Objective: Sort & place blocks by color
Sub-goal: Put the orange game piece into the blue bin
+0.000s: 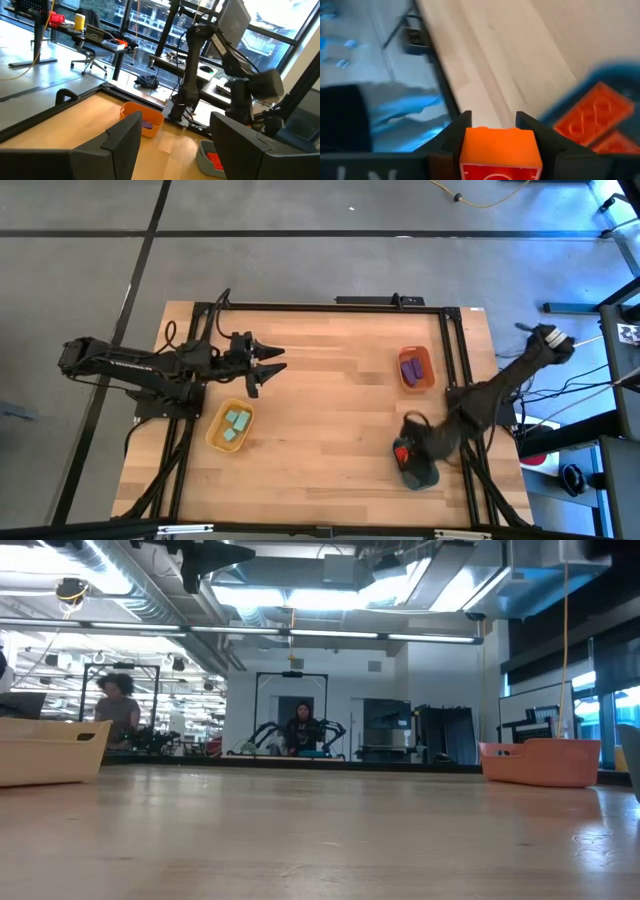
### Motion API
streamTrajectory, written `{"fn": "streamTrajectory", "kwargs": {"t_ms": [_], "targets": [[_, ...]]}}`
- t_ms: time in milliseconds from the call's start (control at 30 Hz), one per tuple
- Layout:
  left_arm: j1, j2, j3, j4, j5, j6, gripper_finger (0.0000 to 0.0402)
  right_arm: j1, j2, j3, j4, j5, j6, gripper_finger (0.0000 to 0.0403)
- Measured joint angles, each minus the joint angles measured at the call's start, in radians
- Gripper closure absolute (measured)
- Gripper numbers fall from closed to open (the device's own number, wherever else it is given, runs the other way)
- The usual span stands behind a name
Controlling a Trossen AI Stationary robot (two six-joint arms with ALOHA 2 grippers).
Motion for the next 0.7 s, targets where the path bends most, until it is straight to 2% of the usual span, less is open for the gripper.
{"fn": "streamTrajectory", "kwargs": {"t_ms": [133, 267, 433, 700], "targets": [[0.000, 0.000, 0.000, 0.000, -0.001, -0.002, 0.0177, 0.102, 0.112, 0.000, -0.005, 0.101, 0.226, 0.0266], [0.000, 0.000, 0.000, 0.000, -0.001, -0.002, 0.0177, 0.125, 0.218, -0.001, -0.036, 0.107, 0.341, 0.0266], [0.000, 0.000, 0.000, 0.000, -0.002, -0.002, 0.0177, 0.115, 0.283, -0.001, -0.064, 0.110, 0.374, 0.0266], [0.000, 0.000, 0.000, 0.003, -0.002, -0.002, 0.0177, 0.112, 0.293, -0.001, -0.104, 0.109, 0.374, 0.0266]]}}
